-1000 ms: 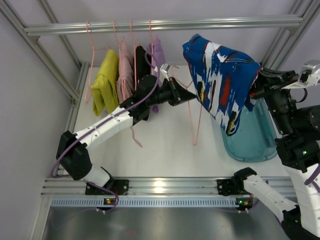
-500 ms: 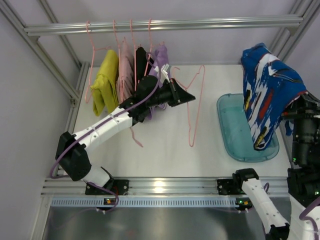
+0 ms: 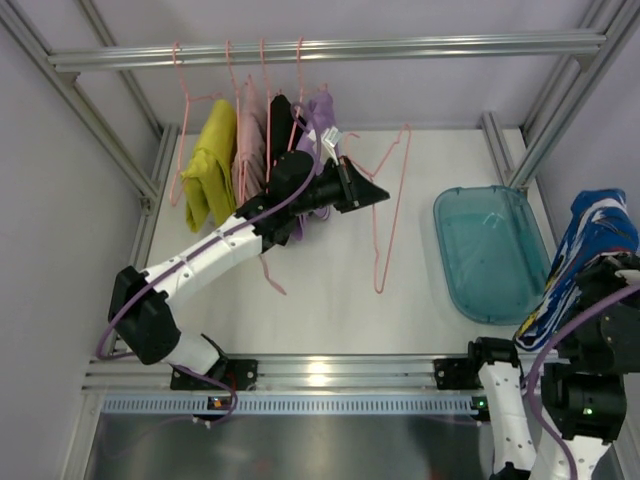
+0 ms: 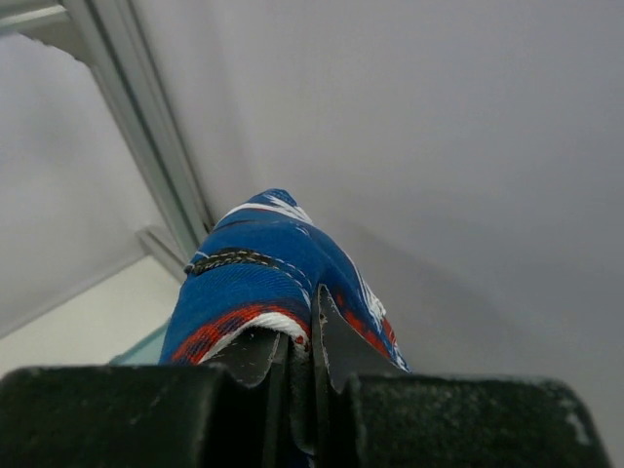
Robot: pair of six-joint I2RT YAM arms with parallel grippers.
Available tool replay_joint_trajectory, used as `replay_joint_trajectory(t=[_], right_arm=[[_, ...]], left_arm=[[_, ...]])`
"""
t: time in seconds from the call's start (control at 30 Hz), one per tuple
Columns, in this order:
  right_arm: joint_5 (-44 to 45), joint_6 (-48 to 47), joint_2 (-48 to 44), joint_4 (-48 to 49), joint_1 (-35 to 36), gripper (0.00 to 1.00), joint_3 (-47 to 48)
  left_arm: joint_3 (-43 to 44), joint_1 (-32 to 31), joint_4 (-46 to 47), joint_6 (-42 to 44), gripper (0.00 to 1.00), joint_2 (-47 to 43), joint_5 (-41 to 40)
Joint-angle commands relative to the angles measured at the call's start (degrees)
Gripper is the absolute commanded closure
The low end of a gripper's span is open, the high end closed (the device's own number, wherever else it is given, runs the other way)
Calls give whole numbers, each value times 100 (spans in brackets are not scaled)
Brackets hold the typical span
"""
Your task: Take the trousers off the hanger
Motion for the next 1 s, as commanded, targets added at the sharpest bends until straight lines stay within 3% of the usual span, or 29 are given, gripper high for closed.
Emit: replay_joint_trajectory(t=[0.0,0.2,0.37,0.57,0.67,0.8,0.97], right_arm=[[595,-134,-84,602,-115,100,-396],[932,-83,636,1058,-115,100,-1249],[-182,322,1584,1962,-106,100,-1759],[-720,876,3325,2323,-9,100,-2022],[-1212,947,3791,2982,78,94,-2286],[-1371,1209,4449,3134,456,59,-2147],[-1906,1588,4548,2511,509,24,-1672]], left_arm=[[231,-24,188,131,100,-299,102],[292,-41,197,-116,100,-255,330],[327,-76,197,95,100,-334,366],[222,-85,188,341,100,-466,401],[152,-85,188,403,100,-501,393],[99,-85,154,359,100,-501,358],[55,-85,-31,271,100,-457,217]])
